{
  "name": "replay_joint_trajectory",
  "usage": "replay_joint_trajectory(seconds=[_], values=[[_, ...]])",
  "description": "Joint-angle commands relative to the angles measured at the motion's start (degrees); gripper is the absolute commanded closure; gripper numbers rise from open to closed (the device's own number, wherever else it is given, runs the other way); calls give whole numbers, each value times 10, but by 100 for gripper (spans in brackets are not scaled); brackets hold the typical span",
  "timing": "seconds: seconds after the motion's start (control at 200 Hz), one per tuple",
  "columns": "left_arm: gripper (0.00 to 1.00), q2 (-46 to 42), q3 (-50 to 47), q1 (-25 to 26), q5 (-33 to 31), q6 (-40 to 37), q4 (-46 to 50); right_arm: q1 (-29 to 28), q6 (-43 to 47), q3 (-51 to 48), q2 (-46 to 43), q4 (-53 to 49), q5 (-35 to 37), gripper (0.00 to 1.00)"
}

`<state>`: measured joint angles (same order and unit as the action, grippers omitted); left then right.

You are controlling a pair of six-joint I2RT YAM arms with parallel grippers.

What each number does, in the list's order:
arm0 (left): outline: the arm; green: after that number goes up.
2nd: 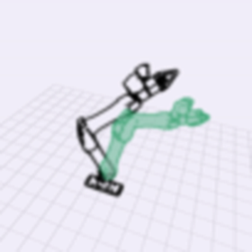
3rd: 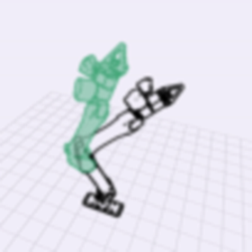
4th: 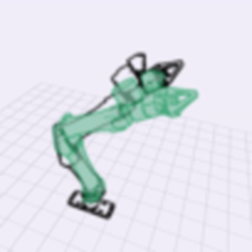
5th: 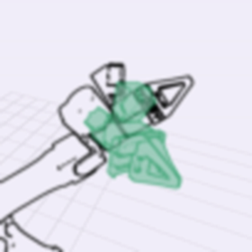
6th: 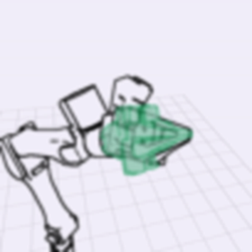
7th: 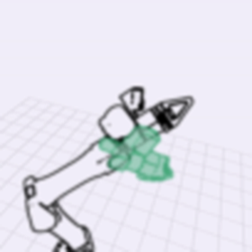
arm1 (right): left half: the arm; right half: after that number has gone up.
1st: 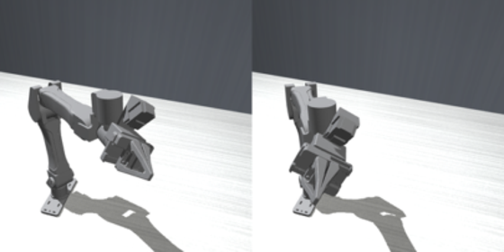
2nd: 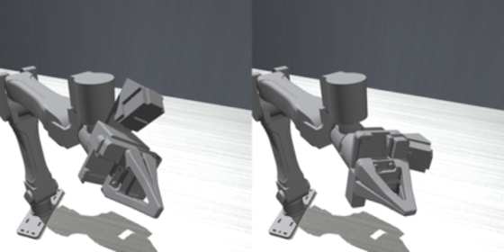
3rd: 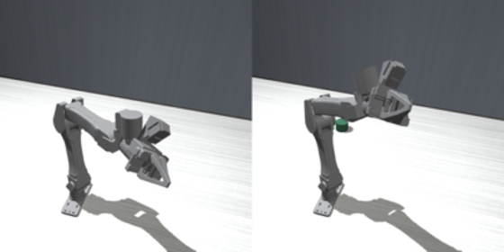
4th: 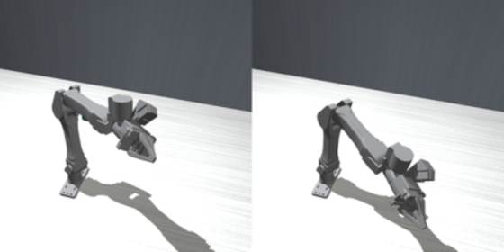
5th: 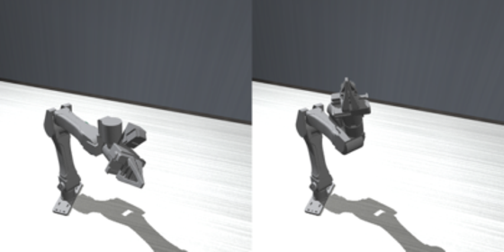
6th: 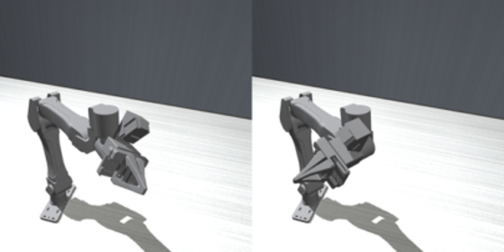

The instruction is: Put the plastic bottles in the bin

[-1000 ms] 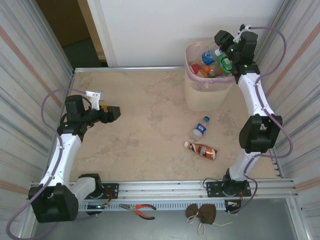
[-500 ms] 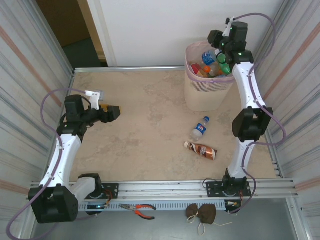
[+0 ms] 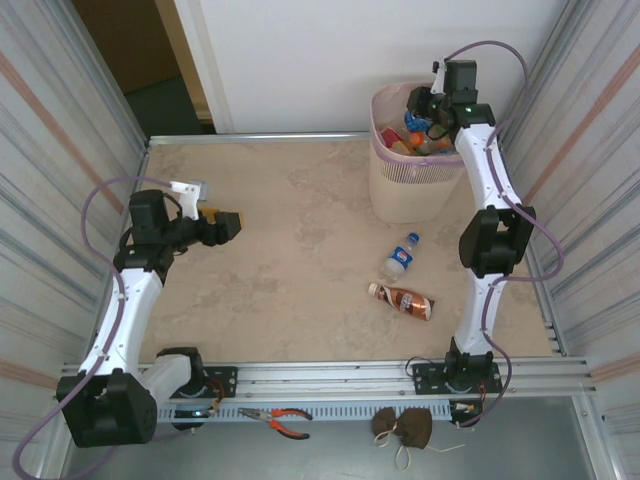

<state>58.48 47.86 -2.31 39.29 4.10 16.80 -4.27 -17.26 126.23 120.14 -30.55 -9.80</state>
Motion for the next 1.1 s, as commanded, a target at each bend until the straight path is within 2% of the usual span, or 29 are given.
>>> replay_joint_trajectory(seconds=[0.0,0.246,0.431,0.721,0.902,1.092], values=[[19,-15,-3,-6,15,-2,-5,-6,23,22,-53,-35,10,73],[19,-21,-3,-6,21,0,-8,-5,56,4,-107,-96,53,72],[19,-21,-4,-6,25,3,-9,-7,69,-74,-174,-113,51,73],[19,-21,-3,-6,31,6,-13,-36,118,-234,-327,-159,32,71],[19,-18,-4,-6,35,8,-15,-108,208,-308,-396,-217,39,67],[19,-18,-4,-6,39,10,-16,-244,311,-365,-403,-300,107,64]])
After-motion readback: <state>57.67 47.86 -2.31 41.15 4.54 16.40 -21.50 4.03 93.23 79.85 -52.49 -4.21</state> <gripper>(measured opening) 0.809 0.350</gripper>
